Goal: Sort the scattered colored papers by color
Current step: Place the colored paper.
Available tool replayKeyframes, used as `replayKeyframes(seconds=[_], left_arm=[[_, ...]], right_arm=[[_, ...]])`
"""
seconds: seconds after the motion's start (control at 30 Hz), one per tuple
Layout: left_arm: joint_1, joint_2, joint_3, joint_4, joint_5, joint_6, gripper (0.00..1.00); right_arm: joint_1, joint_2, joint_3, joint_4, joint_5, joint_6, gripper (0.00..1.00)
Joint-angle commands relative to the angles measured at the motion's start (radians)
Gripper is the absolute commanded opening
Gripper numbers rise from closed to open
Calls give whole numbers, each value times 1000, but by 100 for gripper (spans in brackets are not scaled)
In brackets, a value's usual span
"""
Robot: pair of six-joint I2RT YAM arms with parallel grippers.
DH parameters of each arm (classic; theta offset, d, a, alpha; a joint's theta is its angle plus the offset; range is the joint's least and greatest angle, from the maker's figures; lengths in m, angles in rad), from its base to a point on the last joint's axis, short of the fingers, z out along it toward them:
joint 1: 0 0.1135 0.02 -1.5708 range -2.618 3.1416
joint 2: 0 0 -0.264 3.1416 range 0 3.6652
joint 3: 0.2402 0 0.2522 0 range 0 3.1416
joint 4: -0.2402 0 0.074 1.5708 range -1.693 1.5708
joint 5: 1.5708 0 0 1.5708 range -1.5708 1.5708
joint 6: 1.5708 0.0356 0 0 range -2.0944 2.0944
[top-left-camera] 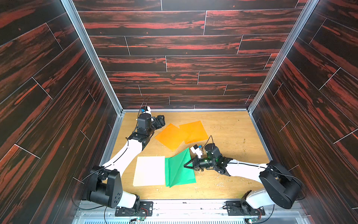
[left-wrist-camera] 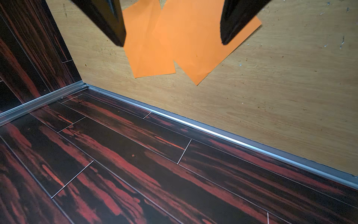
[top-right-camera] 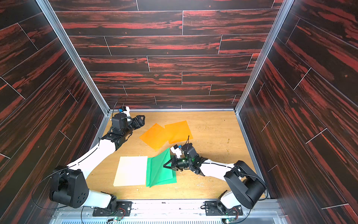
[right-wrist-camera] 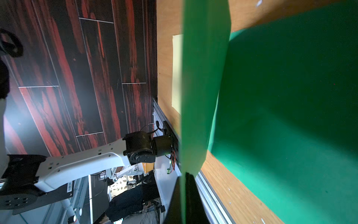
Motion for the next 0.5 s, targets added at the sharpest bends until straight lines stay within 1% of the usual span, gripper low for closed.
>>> replayKeyframes(seconds=[0.0,0.3,0.47], left_arm=[[-4,-23,-9,1,4,5,81],[-3,-10,-18,-1,8,7,81],[-3,6,-11,8,20,-1,81]], right_arm=[[11,34,3,163,5,95,0],[11,45,-28,89,46,47,0],[11,63,-59,69,45,34,0]])
